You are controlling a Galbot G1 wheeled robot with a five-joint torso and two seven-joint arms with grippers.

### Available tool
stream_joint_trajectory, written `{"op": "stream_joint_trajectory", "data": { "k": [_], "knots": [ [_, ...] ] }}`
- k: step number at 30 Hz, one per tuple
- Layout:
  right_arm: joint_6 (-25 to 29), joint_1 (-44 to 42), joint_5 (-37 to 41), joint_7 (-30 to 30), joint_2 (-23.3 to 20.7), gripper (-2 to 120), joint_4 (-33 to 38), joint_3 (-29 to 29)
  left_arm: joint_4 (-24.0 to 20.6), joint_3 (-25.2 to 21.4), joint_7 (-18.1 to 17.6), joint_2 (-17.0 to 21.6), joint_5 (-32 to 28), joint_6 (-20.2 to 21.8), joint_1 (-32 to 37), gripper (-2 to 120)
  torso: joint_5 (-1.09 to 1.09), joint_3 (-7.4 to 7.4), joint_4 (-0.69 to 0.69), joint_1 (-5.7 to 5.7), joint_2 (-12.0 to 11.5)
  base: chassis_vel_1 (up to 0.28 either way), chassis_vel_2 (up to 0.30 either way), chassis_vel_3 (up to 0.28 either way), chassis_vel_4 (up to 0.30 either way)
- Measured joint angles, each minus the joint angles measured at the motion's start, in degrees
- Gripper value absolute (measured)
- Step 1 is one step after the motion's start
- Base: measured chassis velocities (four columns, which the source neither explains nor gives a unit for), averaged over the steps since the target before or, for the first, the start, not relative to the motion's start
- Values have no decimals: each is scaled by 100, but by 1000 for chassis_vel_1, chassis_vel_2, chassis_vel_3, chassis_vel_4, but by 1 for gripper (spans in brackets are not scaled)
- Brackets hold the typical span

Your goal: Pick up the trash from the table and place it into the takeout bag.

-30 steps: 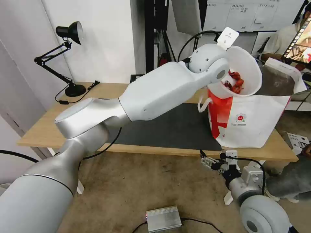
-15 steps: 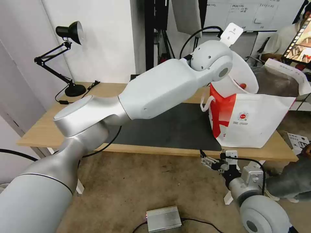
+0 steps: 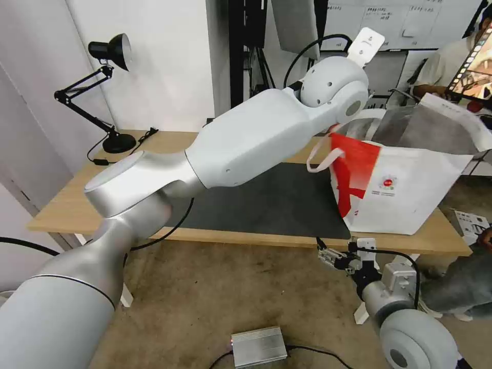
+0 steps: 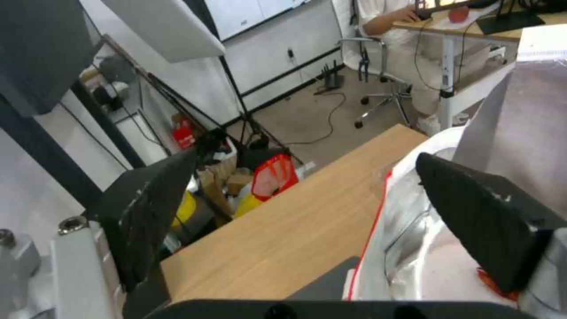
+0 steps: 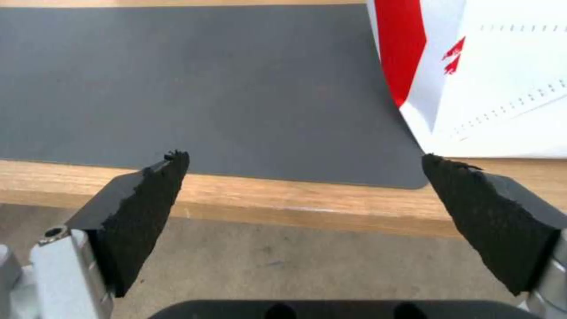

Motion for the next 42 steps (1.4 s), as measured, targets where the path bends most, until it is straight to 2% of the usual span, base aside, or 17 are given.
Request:
{"op": "stream_joint_trajectory", "data": {
  "k": [2,19,26,28,29,32,42],
  "knots": [
    [0,-1,0,0,0,100,0,0,-57,-50,-145,5,-82,0,64,100,0,0,0,0,0,0,0,0,0],
    [0,0,0,0,0,100,0,0,-246,-26,-206,69,-102,0,312,100,0,0,-1,0,0,0,0,0,0],
    [0,0,0,0,0,100,0,0,-574,-80,-225,493,-134,-1,498,100,0,0,0,0,1,0,0,0,0],
    [0,0,0,0,0,100,0,0,-839,-117,-226,810,-161,-1,624,100,-2,0,0,0,1,0,0,0,0],
    [0,0,0,0,0,100,0,0,-839,-117,-226,810,-161,-1,624,100,-2,0,0,0,1,0,0,0,0],
    [0,0,0,0,0,100,0,0,-1172,-233,-314,1161,-231,-1,809,100,-2,0,2,0,1,0,0,0,0],
    [0,0,0,0,0,100,0,0,-1926,-596,-329,1761,-251,-1,1333,100,-2,0,0,0,1,0,0,0,0]
  ]
}}
